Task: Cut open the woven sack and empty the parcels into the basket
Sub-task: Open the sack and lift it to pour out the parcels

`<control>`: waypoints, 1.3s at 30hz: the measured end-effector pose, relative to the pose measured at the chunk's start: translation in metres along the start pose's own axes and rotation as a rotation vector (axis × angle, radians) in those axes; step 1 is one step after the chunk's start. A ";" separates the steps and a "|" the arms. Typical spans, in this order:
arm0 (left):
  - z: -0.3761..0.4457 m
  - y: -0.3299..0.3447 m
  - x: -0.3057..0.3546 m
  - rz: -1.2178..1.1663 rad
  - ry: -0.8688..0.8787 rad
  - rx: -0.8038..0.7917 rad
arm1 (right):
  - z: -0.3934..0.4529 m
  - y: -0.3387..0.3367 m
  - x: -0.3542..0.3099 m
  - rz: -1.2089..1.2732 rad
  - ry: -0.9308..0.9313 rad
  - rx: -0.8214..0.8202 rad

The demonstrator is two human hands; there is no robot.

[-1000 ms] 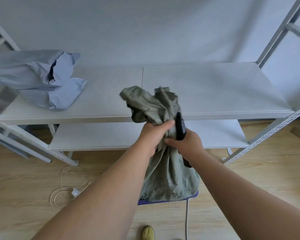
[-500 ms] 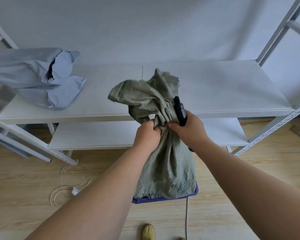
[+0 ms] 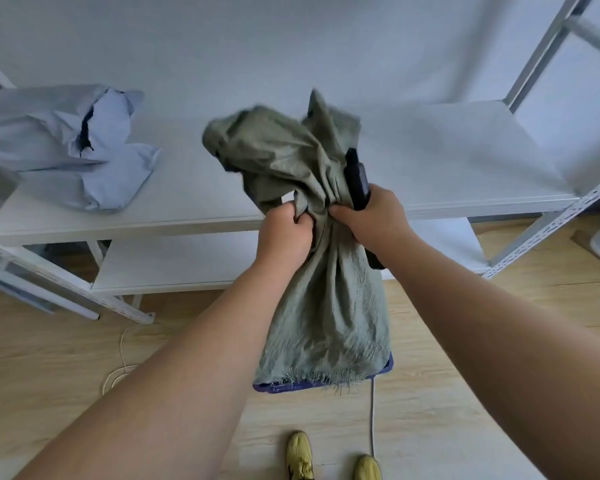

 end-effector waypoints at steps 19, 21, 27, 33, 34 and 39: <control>-0.004 0.001 -0.028 -0.352 -0.213 -0.007 | -0.015 0.013 0.024 0.010 0.097 -0.171; -0.001 -0.002 -0.013 -0.380 -0.165 -0.045 | -0.022 0.022 0.036 0.039 0.152 -0.252; 0.000 -0.008 0.018 -0.474 0.000 0.006 | -0.008 0.009 0.018 0.206 0.083 -0.037; 0.000 -0.018 0.023 -0.532 0.022 0.032 | -0.007 0.006 0.006 0.176 0.041 0.005; 0.000 -0.019 0.024 -0.538 0.032 0.037 | -0.005 0.006 0.003 0.176 0.034 0.007; 0.004 -0.024 0.022 -0.599 0.022 0.084 | -0.001 -0.008 -0.021 0.082 -0.041 0.038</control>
Point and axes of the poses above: each hand's wrist, its own z-axis towards the middle knuckle, its own y-axis out of the palm, x = y × z, the point moved 6 cm from there along z, towards the middle knuckle, and after that the axes turned 6 degrees about -z, right-handed, at the moved point
